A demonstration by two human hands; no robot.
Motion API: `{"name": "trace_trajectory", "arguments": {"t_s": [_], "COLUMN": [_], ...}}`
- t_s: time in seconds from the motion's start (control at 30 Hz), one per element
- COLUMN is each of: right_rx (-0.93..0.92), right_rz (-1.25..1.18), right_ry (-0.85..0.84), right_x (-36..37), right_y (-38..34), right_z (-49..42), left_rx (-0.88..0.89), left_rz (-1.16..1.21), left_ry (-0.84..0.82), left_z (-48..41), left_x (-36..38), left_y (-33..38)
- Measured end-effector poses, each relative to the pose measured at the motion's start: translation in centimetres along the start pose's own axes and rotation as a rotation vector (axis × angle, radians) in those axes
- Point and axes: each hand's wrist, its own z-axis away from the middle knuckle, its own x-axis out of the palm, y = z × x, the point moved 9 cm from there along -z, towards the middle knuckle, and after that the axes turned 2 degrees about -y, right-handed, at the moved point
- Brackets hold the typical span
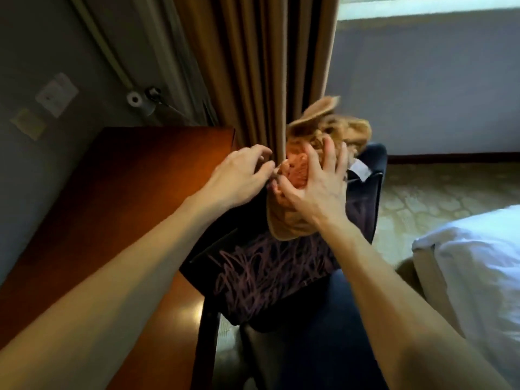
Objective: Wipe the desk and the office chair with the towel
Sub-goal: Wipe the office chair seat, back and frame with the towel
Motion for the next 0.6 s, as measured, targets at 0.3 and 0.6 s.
{"name": "trace_trajectory", "arguments": {"t_s": [0.3, 0.6], "right_rx": [0.017, 0.325], "right_rz": [-0.311, -0.152], "right_ry": [0.609, 0.077], "right_x": [-8.0, -2.1], "right_y": [6.3, 18.6], "right_z": [2.1, -0.3], "left_rx": [0.025, 0.154], "left_rz": [0.060, -0.149], "left_ry": [0.148, 0.255], "left_z": [0.6, 0.8], "left_x": [3.3, 4.0], "left_y": [0.8, 2.9]}}
